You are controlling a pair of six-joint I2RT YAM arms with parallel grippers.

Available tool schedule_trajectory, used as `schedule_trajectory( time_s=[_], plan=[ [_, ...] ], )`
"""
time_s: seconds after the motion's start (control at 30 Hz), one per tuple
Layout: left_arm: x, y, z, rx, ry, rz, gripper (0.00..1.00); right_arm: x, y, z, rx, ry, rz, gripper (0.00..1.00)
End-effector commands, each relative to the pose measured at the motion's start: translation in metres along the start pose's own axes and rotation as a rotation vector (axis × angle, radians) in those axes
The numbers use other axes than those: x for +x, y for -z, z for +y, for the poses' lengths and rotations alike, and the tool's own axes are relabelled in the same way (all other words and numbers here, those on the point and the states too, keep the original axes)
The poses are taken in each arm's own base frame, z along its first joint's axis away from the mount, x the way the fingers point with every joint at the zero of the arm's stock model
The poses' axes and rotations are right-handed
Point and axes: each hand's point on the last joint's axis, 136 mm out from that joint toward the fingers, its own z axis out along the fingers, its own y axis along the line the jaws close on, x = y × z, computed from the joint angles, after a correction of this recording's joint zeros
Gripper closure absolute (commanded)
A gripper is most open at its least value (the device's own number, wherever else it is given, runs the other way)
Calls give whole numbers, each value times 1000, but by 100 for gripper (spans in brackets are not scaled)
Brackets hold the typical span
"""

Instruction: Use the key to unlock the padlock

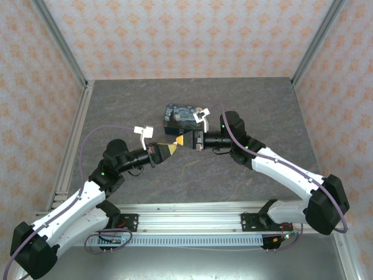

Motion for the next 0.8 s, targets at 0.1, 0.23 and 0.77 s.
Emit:
schedule_trajectory(
  time_s=[0.1,0.23,0.77],
  plan=[
    [-11,4,-5,3,-38,-36,82,2,-3,7,-50,27,12,100],
    [-13,8,0,-32,-40,-48,70,4,-2,6,-47,29,14,100],
    [-20,7,-6,32,-21,-60,55,5,-3,6,-48,30,19,100]
  ],
)
